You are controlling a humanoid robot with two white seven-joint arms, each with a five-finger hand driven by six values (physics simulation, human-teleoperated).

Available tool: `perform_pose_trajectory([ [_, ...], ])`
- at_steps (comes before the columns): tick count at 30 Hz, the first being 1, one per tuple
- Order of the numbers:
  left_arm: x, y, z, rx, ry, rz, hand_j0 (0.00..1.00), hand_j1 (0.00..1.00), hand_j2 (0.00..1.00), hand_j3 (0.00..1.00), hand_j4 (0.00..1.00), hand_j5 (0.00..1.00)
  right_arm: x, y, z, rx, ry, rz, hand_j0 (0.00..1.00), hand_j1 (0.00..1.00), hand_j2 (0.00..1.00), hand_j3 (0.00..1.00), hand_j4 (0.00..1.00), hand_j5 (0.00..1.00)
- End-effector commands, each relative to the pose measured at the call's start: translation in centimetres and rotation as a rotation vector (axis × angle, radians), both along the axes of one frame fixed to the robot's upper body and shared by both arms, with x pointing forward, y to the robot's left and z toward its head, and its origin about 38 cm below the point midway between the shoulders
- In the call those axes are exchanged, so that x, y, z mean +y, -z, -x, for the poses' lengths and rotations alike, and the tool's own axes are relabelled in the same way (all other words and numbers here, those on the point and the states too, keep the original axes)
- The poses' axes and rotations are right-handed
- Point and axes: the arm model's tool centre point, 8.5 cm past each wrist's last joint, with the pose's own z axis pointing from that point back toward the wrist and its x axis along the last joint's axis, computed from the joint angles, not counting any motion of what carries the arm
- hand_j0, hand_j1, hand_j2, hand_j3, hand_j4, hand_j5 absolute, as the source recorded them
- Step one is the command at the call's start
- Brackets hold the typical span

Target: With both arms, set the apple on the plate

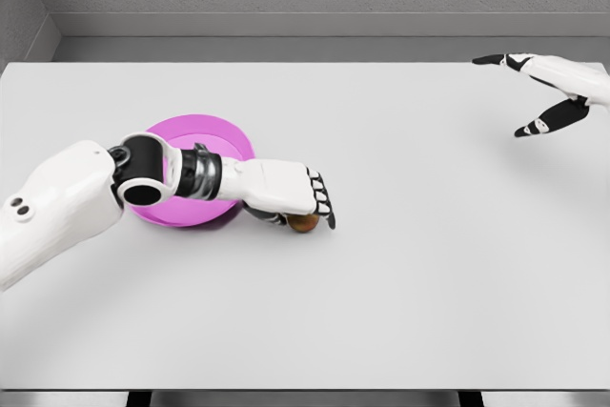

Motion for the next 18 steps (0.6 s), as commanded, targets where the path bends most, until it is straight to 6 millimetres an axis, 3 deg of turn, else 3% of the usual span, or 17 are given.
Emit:
perform_pose_trajectory([
  [1,0.00,0.01,-0.08,0.004,-0.005,0.004,0.77,0.77,0.77,0.77,0.77,0.77,-0.04,-0.07,0.00,0.000,0.003,-0.007,1.00,1.00,1.00,1.00,1.00,1.00],
  [3,0.08,0.03,-0.10,0.004,-0.006,0.001,0.77,0.77,0.77,0.77,0.77,0.77,-0.05,-0.19,-0.03,-0.003,0.003,-0.008,1.00,1.00,1.00,1.00,1.00,1.00],
  [6,0.14,0.21,-0.04,0.010,-0.004,-0.019,0.65,0.65,0.65,0.65,0.65,0.65,-0.06,-0.13,0.01,-0.001,0.002,-0.006,1.00,1.00,1.00,1.00,1.00,1.00],
  [11,-0.01,0.63,0.30,0.020,0.007,-0.040,0.63,0.63,0.63,0.63,0.63,0.63,-0.03,-0.08,0.04,0.000,0.001,-0.006,1.00,1.00,1.00,1.00,1.00,1.00],
  [14,0.03,0.61,0.32,0.020,0.007,-0.040,0.54,0.54,0.54,0.54,0.54,0.54,-0.05,0.13,0.12,0.004,0.002,-0.006,1.00,1.00,1.00,1.00,1.00,1.00],
  [18,0.03,0.56,0.29,0.020,0.006,-0.038,0.50,0.50,0.50,0.50,0.50,0.50,0.01,-0.10,0.02,-0.001,0.001,-0.008,1.00,1.00,1.00,1.00,1.00,1.00],
])
